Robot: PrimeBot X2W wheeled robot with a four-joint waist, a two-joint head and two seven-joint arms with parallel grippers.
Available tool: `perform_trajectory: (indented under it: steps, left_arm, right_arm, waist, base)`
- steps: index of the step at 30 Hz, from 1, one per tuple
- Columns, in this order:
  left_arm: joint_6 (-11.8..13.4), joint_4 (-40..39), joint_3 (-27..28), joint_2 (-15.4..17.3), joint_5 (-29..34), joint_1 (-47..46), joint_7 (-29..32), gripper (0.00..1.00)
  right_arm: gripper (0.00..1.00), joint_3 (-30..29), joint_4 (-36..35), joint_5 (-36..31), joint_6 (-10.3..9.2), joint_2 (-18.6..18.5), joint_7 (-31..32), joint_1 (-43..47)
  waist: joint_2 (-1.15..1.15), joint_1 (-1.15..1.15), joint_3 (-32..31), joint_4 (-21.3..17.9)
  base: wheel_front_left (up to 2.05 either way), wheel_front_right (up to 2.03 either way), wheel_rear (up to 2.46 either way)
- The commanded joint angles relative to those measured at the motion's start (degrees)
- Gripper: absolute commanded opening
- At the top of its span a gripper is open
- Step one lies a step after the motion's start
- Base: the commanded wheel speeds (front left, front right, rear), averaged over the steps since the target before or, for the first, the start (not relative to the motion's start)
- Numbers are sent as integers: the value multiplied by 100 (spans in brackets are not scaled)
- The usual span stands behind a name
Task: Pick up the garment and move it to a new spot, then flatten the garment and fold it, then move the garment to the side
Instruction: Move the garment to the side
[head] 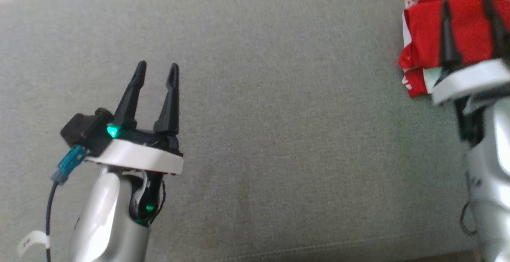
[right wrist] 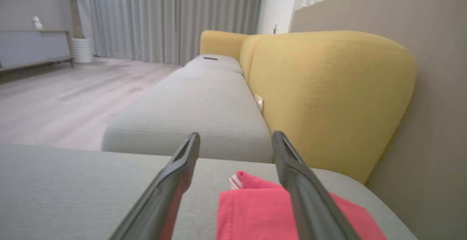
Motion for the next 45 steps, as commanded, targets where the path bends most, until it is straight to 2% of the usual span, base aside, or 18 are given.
perform_trajectory:
  steps: [1,8,16,20,25,45]
  left_arm:
    - [1,-229,222,39,-41,-79,-31,100]
    - [1,-266,330,18,-86,284,-31,100]
    - [1,-266,334,12,-248,719,-31,100]
    - [1,-277,290,12,-279,897,-31,100]
    - [50,-267,357,11,-378,988,-31,100]
    - [362,-356,445,11,-27,979,-31,100]
  right_arm:
    - [100,146,-341,119,-5,46,-77,136]
    - [100,217,-1021,616,-5,520,-337,1131]
    - [100,130,-1030,679,-5,913,-540,1874]
    - [100,146,-1006,606,-5,961,-578,2202]
    - [100,306,-1206,842,-5,966,-583,2390]
    - [100,343,-1277,894,-5,968,-585,2352]
  waist:
    - [0,0,-202,89]
    - [0,0,-553,160]
    - [0,0,-825,201]
    - [0,0,-910,214]
    - [0,0,-934,201]
    - [0,0,-902,112]
  base:
    - [0,0,0]
    - [0,0,0]
    - [0,0,0]
    - [0,0,0]
    - [0,0,0]
    - [0,0,0]
